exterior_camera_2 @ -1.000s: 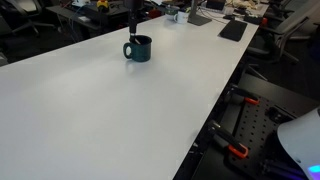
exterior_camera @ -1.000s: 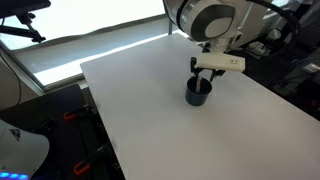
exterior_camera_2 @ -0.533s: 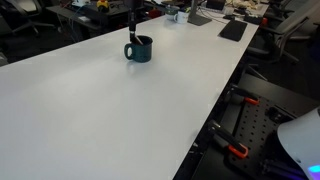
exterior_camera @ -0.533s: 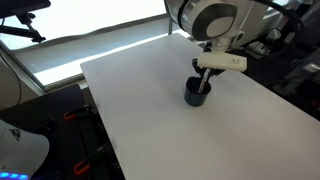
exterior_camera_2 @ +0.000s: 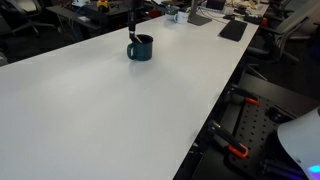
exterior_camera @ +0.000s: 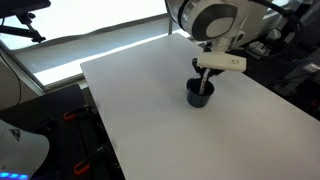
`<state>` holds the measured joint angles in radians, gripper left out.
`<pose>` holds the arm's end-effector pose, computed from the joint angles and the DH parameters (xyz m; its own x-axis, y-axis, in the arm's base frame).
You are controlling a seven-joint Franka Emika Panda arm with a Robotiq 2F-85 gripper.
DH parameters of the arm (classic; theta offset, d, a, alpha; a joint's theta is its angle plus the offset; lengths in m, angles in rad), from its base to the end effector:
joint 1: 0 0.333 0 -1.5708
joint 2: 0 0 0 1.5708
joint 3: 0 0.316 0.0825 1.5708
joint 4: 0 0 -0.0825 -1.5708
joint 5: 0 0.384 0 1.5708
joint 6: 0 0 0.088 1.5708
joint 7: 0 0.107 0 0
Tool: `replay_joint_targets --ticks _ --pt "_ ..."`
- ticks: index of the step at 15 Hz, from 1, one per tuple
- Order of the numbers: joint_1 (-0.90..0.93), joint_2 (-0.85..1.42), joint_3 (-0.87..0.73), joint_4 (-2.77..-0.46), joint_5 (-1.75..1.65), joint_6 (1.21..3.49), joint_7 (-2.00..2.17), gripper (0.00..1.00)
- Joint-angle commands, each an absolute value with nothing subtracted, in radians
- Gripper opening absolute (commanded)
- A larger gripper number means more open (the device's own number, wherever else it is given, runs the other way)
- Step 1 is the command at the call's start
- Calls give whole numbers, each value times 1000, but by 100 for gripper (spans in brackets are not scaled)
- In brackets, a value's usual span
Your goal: Remove the marker from the cup
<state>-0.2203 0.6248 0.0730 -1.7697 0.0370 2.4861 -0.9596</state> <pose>0.6629 -0.1029 0.2178 0.7136 0.6922 0.1078 0.6931 -0.7200 0.0356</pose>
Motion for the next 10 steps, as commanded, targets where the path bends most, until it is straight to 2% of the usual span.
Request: replay_joint_targets --ticks 1,10 --pt "-252 580 102 -1799 79 2456 -971 5" --pt "-253 546 77 -1735 106 2291 -935 5"
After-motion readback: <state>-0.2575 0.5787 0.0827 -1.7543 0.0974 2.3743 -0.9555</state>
